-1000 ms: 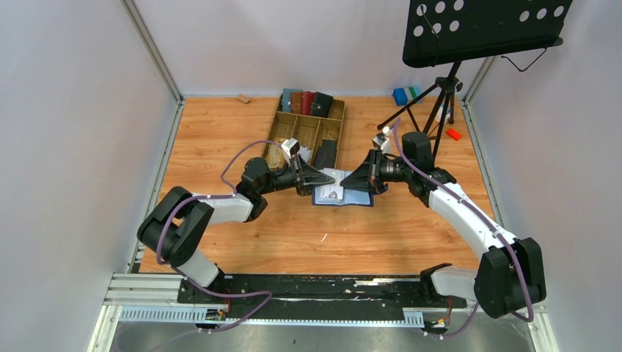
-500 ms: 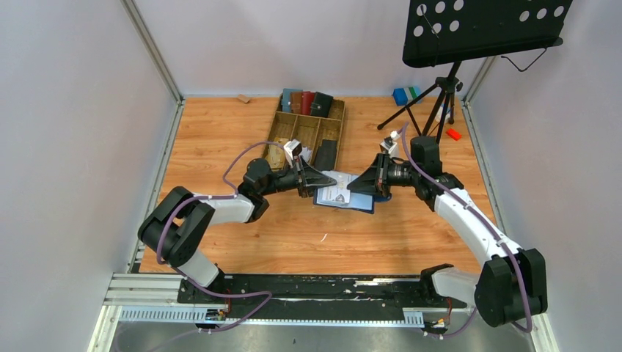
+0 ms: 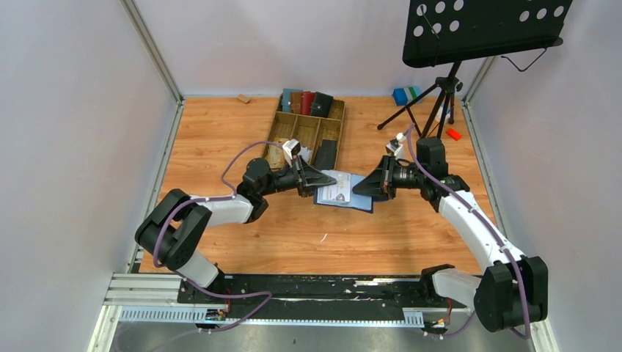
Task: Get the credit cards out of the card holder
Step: Remove the credit card from the card holder.
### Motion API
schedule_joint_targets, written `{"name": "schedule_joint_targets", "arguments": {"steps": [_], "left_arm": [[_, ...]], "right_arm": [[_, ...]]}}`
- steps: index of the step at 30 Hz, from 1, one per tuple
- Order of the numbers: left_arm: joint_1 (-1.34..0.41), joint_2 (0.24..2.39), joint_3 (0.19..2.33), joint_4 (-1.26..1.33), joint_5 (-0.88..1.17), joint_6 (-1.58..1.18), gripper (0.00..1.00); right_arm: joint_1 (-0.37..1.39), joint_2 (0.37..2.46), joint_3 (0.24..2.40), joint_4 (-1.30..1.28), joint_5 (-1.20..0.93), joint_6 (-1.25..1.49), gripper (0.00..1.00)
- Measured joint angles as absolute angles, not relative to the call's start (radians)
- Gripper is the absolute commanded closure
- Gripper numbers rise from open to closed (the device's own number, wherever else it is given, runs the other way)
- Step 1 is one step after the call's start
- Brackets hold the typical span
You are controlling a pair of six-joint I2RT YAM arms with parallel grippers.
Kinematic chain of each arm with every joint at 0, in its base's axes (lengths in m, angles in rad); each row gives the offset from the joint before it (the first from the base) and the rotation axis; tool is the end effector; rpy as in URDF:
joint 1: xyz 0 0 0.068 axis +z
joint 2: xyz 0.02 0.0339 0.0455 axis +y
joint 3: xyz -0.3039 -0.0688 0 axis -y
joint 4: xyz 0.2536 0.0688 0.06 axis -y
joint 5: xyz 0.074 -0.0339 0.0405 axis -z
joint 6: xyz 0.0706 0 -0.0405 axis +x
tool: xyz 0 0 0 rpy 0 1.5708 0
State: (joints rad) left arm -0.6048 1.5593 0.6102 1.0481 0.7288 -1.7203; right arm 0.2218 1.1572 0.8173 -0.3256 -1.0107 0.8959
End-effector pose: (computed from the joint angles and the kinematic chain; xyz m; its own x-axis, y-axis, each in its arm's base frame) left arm 0.2522 -0.2314 0.2587 -0.9706 -0.2258 0.0831 -0.0640 -0.0908 -0.9938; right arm 0.2255 0.1122 0.2949 -0.9752 0.2053 -0.0831 -0.0089 0.3383 0.9410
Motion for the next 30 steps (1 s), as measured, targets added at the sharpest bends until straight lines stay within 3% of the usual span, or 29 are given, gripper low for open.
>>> {"name": "schedule_joint_targets", "arguments": {"steps": [4, 6, 9, 11, 30], "left_arm": [[-0.593, 1.543, 0.609, 1.048, 0.711, -1.719, 0.92], [-0.592, 1.538, 0.609, 1.047, 0.706, -1.719, 0.93], [-0.593, 1.533, 0.609, 1.044, 0.705, -1.719, 0.93], [-0.593, 1.532, 0.609, 1.042, 0.705, -1.718, 0.93], [-0.606, 1.555, 0.635, 1.045, 0.718, -1.722, 0.93]], "right_arm": [[0.203, 1.146, 0.817, -0.352, -1.013, 0.883, 1.00], [0.198, 1.143, 0.817, -0.359, -1.015, 0.880, 0.93], [0.197, 1.140, 0.810, -0.336, -1.032, 0.891, 0.70], [0.197, 1.129, 0.793, -0.289, -1.049, 0.921, 0.65], [0.235, 1.160, 0.788, -0.127, -1.102, 1.002, 0.64]]}}
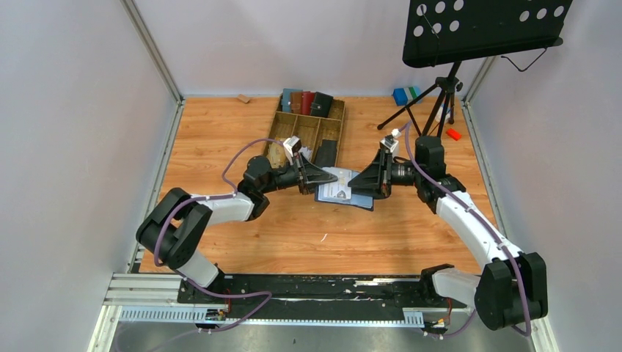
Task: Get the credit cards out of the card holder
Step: Remove the credit card from the card holder.
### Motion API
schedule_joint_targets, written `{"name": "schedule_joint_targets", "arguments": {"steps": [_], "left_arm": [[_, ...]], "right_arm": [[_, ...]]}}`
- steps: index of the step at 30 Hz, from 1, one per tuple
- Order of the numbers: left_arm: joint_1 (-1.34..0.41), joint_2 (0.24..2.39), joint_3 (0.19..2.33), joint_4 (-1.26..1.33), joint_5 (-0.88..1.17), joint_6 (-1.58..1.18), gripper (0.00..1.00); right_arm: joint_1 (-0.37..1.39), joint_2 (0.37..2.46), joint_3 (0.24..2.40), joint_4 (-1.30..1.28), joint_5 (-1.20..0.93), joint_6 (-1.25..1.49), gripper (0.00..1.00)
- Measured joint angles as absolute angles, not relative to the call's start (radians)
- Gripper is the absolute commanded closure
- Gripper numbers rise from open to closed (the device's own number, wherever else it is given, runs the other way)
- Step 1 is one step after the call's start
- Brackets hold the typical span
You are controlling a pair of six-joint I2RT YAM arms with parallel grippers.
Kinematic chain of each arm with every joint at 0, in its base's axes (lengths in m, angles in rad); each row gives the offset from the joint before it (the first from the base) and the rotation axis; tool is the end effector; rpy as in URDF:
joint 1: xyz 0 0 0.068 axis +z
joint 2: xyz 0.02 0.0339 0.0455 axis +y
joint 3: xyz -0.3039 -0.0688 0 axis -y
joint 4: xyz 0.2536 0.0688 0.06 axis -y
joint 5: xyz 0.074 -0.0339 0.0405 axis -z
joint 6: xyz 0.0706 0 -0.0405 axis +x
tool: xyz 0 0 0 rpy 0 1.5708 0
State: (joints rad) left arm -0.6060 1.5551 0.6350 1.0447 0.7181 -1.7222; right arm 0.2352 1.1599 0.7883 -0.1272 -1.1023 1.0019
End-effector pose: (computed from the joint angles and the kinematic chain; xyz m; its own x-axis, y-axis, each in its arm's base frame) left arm 0.2553 -0.2334 0.2677 -0.9699 -0.2336 0.0688 -0.0446 -0.1072 -0.9932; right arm 0.2281 0.1194 0.3053 -0.9812 0.1561 -0.1135 -0.0752 0.2321 0.9698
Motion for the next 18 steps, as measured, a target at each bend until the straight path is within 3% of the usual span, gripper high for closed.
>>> {"name": "schedule_joint_targets", "arguments": {"steps": [4, 9, 14, 18], "left_arm": [[-0.609, 1.575, 0.643, 1.055, 0.727, -1.727, 0.94], [-0.606, 1.586, 0.650, 1.095, 0.733, -1.744, 0.91], [-0.601, 1.602, 0.652, 1.129, 0.740, -1.763, 0.81], [-0.600, 1.616, 0.652, 1.154, 0.740, -1.779, 0.81]], "right_arm": [[0.258, 1.172, 0.791, -0.113, -1.102, 1.003, 0.73], [0.265, 1.185, 0.793, -0.105, -1.102, 1.014, 1.00], [0.263, 1.191, 0.793, -0.101, -1.102, 1.026, 1.00], [0.254, 1.186, 0.777, -0.084, -1.103, 1.037, 1.00]]}}
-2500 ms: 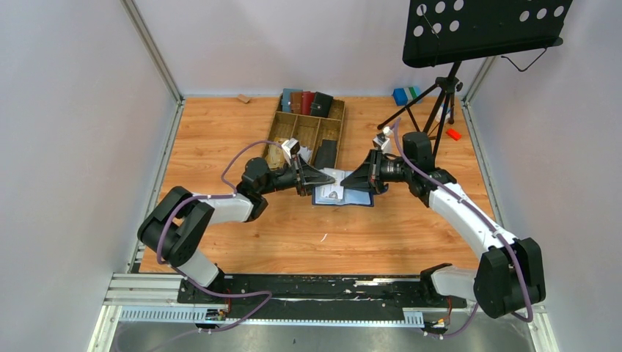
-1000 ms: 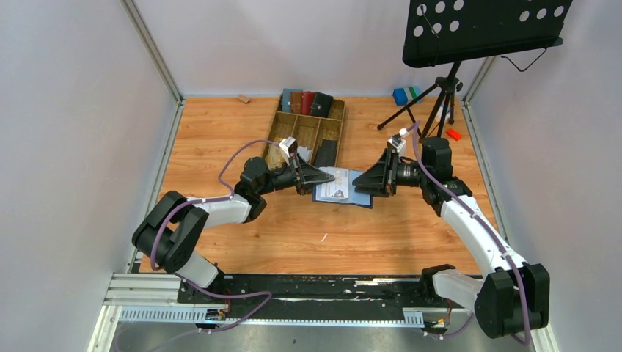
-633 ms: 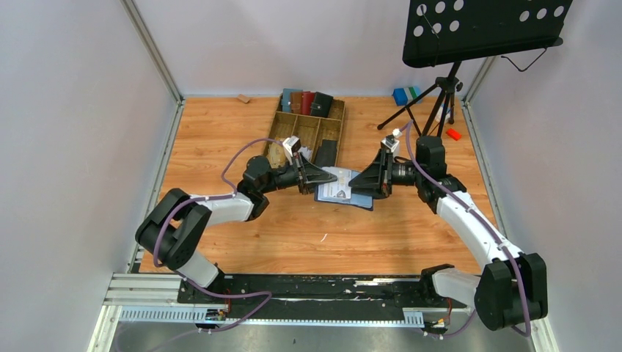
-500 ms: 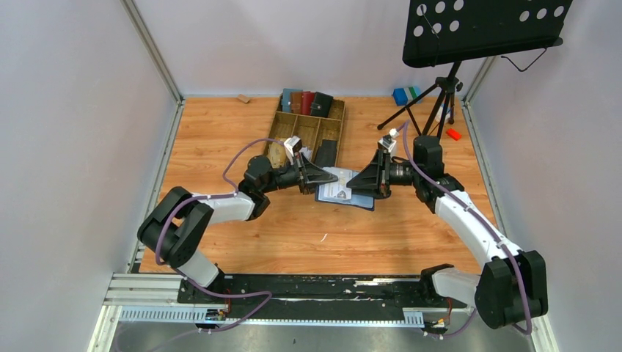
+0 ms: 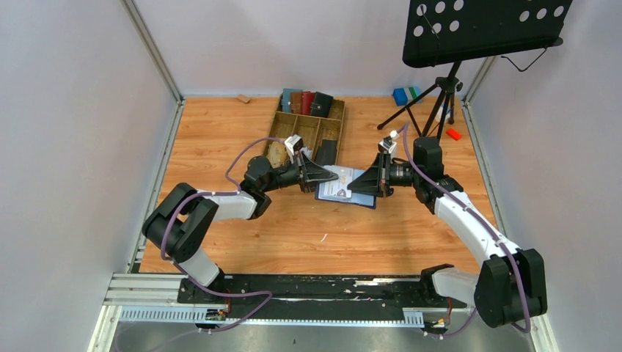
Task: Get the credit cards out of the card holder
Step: Remove the credit card from the card holder.
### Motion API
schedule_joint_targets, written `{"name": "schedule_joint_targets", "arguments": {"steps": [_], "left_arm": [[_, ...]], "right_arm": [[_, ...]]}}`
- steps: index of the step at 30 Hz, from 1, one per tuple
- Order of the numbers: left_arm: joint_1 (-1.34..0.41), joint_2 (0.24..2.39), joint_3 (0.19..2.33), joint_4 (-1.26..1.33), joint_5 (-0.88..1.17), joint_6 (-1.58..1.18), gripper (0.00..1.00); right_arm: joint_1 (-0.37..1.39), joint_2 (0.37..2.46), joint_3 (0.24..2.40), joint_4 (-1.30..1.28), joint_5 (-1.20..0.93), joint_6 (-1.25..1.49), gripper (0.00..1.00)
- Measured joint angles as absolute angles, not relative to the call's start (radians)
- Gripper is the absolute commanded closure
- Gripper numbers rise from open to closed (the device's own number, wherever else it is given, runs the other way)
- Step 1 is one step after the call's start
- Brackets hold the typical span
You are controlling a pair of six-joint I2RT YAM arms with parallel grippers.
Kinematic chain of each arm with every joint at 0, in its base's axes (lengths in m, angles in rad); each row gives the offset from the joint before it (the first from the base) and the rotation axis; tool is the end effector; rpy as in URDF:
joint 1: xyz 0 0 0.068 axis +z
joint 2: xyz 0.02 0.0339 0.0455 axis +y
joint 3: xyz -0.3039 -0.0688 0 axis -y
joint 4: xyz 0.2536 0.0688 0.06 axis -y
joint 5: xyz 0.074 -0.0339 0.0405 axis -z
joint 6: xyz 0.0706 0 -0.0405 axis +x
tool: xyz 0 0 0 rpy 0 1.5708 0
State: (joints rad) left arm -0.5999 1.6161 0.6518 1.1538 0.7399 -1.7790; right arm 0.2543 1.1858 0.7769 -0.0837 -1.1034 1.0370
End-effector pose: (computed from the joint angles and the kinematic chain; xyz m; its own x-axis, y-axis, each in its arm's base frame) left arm 0.2632 -0.2377 0.2667 -0.9748 -0.2087 0.0787 -0.0470 -0.1528 -0.9871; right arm 0.2316 0.1253 0.2993 -0.9859 0.1445 -0.0849 -0.0510 0.2236 0.9733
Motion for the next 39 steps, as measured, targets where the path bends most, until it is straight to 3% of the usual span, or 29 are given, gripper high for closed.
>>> {"name": "schedule_joint_targets", "arguments": {"steps": [9, 13, 16, 24, 29, 39], "left_arm": [[-0.602, 1.621, 0.651, 1.157, 0.740, -1.784, 0.83], [-0.607, 1.621, 0.650, 1.156, 0.739, -1.783, 0.74], [-0.609, 1.621, 0.650, 1.156, 0.740, -1.784, 0.74], [-0.609, 1.617, 0.650, 1.119, 0.753, -1.769, 0.93], [-0.609, 1.591, 0.650, 1.071, 0.754, -1.743, 0.98], [-0.595, 1.586, 0.650, 1.066, 0.753, -1.738, 1.00]], "right_arm": [[0.234, 1.167, 0.766, -0.115, -1.112, 1.011, 1.00], [0.228, 1.159, 0.766, -0.139, -1.116, 0.989, 1.00], [0.215, 1.153, 0.766, -0.165, -1.118, 0.967, 1.00], [0.203, 1.141, 0.766, -0.201, -1.117, 0.941, 1.00], [0.204, 1.140, 0.766, -0.212, -1.118, 0.935, 0.95], [0.151, 1.096, 0.759, -0.271, -1.106, 0.903, 1.00]]}}
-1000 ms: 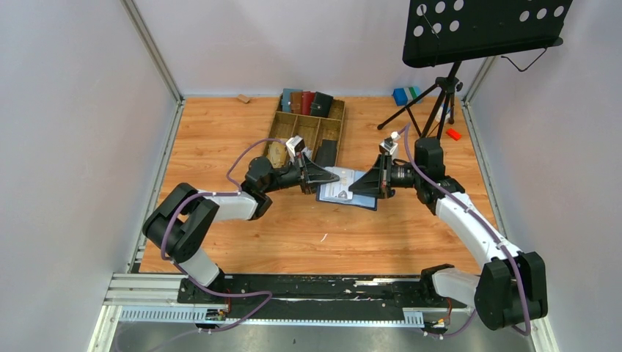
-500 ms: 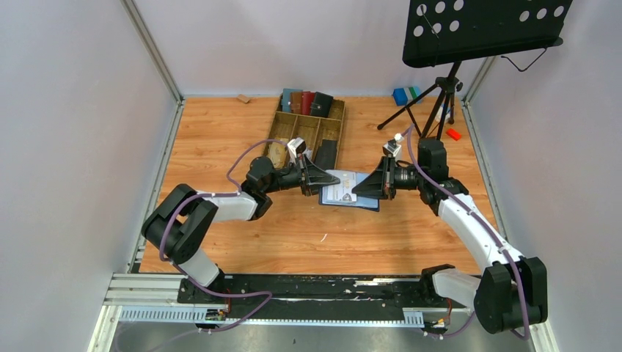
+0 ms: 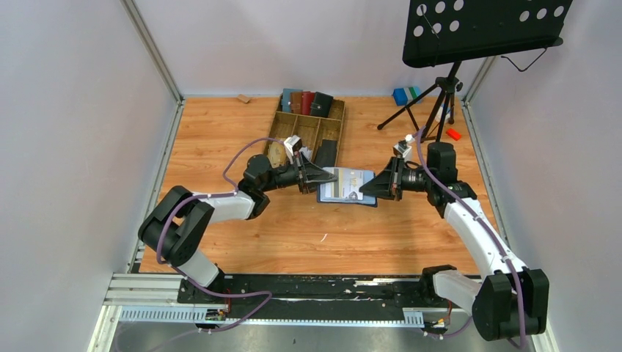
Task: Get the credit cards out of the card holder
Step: Remove the credit card from the card holder.
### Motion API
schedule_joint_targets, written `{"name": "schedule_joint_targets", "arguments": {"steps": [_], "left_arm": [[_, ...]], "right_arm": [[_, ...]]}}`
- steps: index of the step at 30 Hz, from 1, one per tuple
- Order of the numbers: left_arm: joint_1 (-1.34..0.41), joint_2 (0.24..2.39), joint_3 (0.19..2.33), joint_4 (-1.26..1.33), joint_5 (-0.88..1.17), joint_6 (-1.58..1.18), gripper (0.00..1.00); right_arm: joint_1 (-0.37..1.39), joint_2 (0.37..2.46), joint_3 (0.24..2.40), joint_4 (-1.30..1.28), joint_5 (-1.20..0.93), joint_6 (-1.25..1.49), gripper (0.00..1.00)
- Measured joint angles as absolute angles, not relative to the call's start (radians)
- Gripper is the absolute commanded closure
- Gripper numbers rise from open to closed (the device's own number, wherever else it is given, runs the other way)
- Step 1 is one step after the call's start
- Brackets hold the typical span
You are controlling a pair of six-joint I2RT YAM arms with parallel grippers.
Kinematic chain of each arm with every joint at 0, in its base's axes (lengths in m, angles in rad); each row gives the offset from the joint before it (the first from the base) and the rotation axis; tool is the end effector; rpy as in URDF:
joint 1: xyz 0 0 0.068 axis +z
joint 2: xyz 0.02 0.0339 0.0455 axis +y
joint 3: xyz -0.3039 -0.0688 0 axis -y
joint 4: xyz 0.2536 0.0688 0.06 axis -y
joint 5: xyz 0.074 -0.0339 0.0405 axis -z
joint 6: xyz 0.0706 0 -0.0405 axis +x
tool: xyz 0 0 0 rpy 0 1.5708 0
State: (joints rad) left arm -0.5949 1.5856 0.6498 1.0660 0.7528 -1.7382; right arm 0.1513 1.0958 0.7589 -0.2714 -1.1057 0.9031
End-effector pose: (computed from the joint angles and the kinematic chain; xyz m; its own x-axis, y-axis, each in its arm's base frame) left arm 0.2609 -0.2348 0.2651 -0.9748 -0.2092 0.0777 -0.0557 -0.1092 -0.9925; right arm 0.2148 0.0966 0.2962 -0.9723 0.2080 -0.1070 -0.0472 0.2737 0.9607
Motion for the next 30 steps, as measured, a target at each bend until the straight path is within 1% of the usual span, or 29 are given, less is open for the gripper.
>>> {"name": "schedule_joint_targets", "arguments": {"steps": [3, 12, 18, 22, 24, 25, 26, 30], "left_arm": [[-0.580, 1.584, 0.650, 1.067, 0.751, -1.738, 1.00], [-0.572, 1.584, 0.650, 1.058, 0.756, -1.733, 1.00], [-0.526, 1.544, 0.647, 0.933, 0.783, -1.675, 1.00], [-0.497, 1.464, 0.657, 0.712, 0.792, -1.533, 1.00], [-0.484, 1.424, 0.708, 0.487, 0.788, -1.396, 1.00], [-0.481, 1.418, 0.730, 0.419, 0.783, -1.352, 1.00], [-0.475, 1.413, 0.779, 0.280, 0.772, -1.267, 1.00], [-0.468, 1.412, 0.872, -0.020, 0.735, -1.066, 1.00]], "right_arm": [[0.123, 1.086, 0.757, -0.295, -1.099, 0.891, 1.00], [0.109, 1.085, 0.756, -0.334, -1.090, 0.859, 1.00], [0.088, 1.089, 0.779, -0.398, -1.063, 0.807, 1.00], [0.087, 1.103, 0.789, -0.411, -1.044, 0.792, 1.00], [0.087, 1.114, 0.794, -0.408, -1.039, 0.790, 1.00], [0.087, 1.121, 0.796, -0.405, -1.039, 0.791, 1.00], [0.087, 1.130, 0.797, -0.399, -1.038, 0.792, 1.00], [0.095, 1.184, 0.817, -0.363, -1.034, 0.810, 1.00]]}}
